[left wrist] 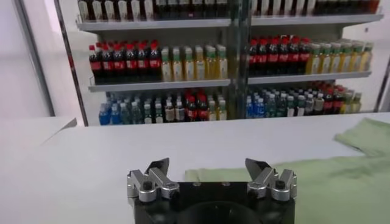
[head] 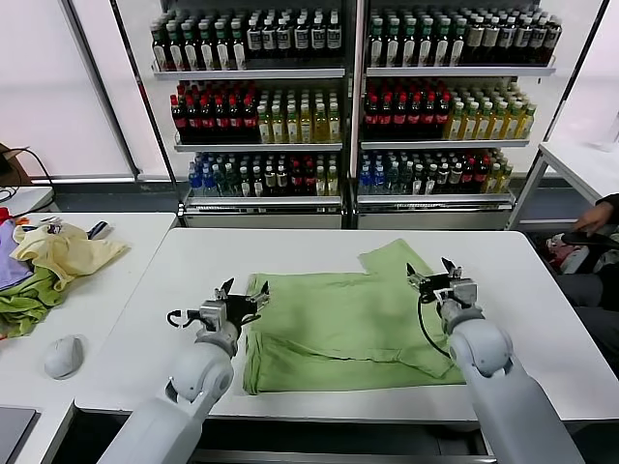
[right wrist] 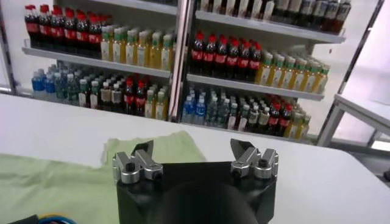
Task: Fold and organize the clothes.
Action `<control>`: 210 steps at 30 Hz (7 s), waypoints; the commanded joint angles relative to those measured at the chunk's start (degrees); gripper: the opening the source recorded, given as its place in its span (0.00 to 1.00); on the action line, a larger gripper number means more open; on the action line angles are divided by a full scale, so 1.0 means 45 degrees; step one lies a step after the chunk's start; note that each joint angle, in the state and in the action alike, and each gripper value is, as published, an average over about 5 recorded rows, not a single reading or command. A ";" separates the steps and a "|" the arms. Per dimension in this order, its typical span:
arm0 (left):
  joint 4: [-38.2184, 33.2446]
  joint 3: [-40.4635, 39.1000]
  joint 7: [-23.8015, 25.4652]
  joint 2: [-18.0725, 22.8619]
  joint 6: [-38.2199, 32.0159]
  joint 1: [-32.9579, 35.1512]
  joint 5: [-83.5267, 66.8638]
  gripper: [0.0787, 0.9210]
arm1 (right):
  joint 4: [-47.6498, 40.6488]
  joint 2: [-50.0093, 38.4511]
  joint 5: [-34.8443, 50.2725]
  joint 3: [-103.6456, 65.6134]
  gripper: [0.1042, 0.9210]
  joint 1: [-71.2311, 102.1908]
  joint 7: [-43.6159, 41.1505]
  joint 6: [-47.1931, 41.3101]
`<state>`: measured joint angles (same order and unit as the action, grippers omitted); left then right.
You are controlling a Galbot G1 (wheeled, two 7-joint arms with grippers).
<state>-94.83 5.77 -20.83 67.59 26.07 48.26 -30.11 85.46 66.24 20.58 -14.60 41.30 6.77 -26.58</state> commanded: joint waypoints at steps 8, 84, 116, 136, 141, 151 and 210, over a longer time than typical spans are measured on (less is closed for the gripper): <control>0.3617 -0.0664 0.0023 0.0660 0.0310 -0.2539 -0.0093 0.88 | -0.5103 0.1246 -0.0296 0.1115 0.88 -0.3709 -0.0086 0.0103; -0.3280 0.0228 0.0365 -0.1308 -0.0651 0.2032 -0.2426 0.02 | 0.4018 -0.1115 0.2045 -0.2736 0.01 0.3447 -0.0835 -0.0302; -0.3462 0.0216 0.0673 -0.0869 0.0210 0.3618 0.0491 0.28 | 0.5019 -0.0056 0.0030 -0.3847 0.39 0.6576 -0.0701 -0.0473; -0.2196 0.0272 -0.2332 0.2559 0.0057 0.4778 0.3492 0.88 | 0.5386 0.0111 -0.0162 -0.4173 0.88 0.7115 -0.0867 -0.0238; -0.2189 0.0256 -0.2361 0.2641 0.0110 0.4878 0.3504 0.81 | 0.5341 0.0107 -0.0132 -0.4156 0.88 0.7042 -0.0836 -0.0237; -0.2407 0.0517 -0.1917 0.1914 0.0047 0.4825 0.2811 0.46 | 0.5343 0.0143 -0.0066 -0.4196 0.88 0.6986 -0.0775 -0.0223; -0.2897 -0.0454 -0.2873 0.2223 0.1477 0.0491 -0.7659 0.05 | 0.6458 0.0238 -0.0102 -0.4314 0.88 0.7588 -0.0747 -0.0077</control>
<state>-114.87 9.48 -32.48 72.77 32.51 55.16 -65.39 114.47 67.30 20.13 -33.99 75.31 3.40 -26.96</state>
